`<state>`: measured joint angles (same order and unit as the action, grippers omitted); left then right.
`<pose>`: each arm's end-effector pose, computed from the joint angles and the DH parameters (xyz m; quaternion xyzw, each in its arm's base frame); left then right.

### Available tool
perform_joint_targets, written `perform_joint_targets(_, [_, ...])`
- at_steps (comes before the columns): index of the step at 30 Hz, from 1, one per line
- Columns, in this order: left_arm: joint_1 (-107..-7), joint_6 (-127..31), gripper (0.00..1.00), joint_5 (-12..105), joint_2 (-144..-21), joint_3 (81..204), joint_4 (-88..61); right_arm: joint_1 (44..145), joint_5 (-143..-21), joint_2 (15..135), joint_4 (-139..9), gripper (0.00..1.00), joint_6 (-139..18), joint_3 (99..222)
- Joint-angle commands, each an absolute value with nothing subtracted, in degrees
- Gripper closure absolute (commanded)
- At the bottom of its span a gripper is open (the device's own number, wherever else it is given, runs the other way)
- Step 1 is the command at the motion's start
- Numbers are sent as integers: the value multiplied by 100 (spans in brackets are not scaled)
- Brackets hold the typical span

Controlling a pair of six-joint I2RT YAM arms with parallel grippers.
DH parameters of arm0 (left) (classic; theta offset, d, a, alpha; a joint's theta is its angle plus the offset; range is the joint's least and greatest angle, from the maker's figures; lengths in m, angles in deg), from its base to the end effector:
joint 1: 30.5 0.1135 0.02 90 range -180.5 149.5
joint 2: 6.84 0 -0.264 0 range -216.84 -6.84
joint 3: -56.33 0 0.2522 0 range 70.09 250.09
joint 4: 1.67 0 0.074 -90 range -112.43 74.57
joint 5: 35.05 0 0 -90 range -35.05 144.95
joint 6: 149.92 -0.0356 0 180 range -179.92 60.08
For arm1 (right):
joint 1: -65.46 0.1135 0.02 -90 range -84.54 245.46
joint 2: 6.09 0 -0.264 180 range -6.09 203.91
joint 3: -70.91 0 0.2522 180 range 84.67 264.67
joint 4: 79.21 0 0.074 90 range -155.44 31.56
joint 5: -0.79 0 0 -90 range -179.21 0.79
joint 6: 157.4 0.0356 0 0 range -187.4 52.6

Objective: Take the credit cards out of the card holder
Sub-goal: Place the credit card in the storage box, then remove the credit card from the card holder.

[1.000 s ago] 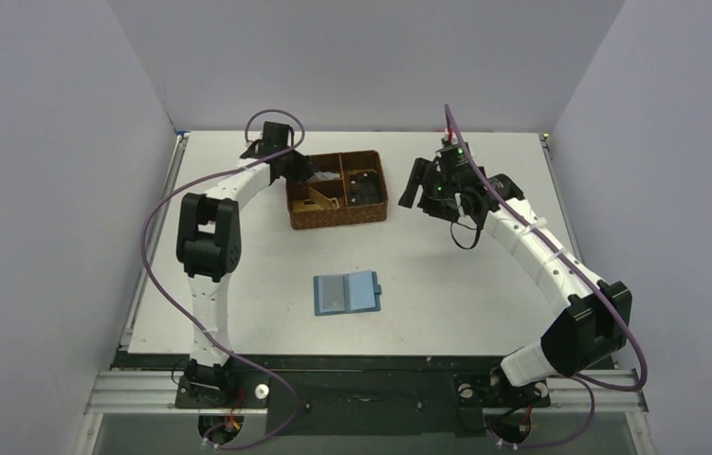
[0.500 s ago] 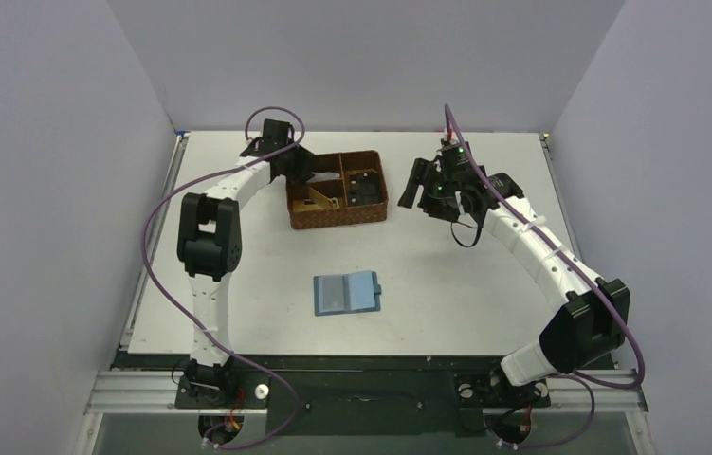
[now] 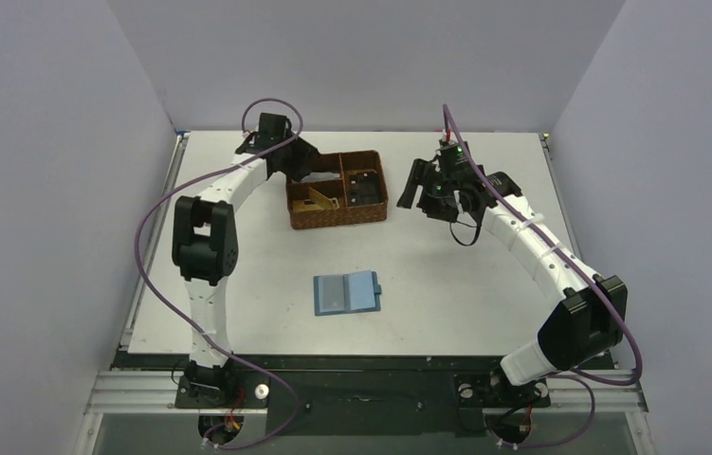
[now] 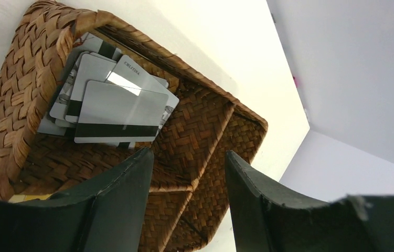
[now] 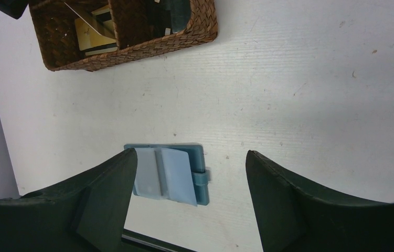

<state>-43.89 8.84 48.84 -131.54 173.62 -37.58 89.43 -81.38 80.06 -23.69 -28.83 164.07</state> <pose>0.4855 -0.1195 0.2230 -0.4073 0.8217 -0.2968 0.2661 0.2950 0.1365 0.3258 0.0946 0.9285 0.2380 0.2689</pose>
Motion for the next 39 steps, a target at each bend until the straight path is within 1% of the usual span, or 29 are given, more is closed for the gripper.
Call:
perform_joint_targets(1, [-4369,696,50,4995,-12583,17428,-3801,8909,-8104,7934,-2382,28,-2887,16566])
perform_joint_targets(9, [-4461,454,49,5013,-12151,17301,-3947,8923,-8082,7742,-2387,28,-2845,16412])
perform_joint_targets(15, [-4613,223,49,4981,-11599,16888,-4020,8945,-8112,7559,-2394,28,-2788,16224])
perform_joint_targets(28, [-5086,-521,48,4857,-9991,15326,-4197,9250,-8567,6890,-2805,28,-2434,15442])
perform_joint_targets(34, [-5403,-821,48,4948,-9192,14507,-4288,9735,-8879,6653,-3164,28,-2285,14988])
perform_joint_targets(39, [-5660,-985,48,4890,-8522,13582,-4163,10066,-9187,6433,-3546,28,-2142,14565])
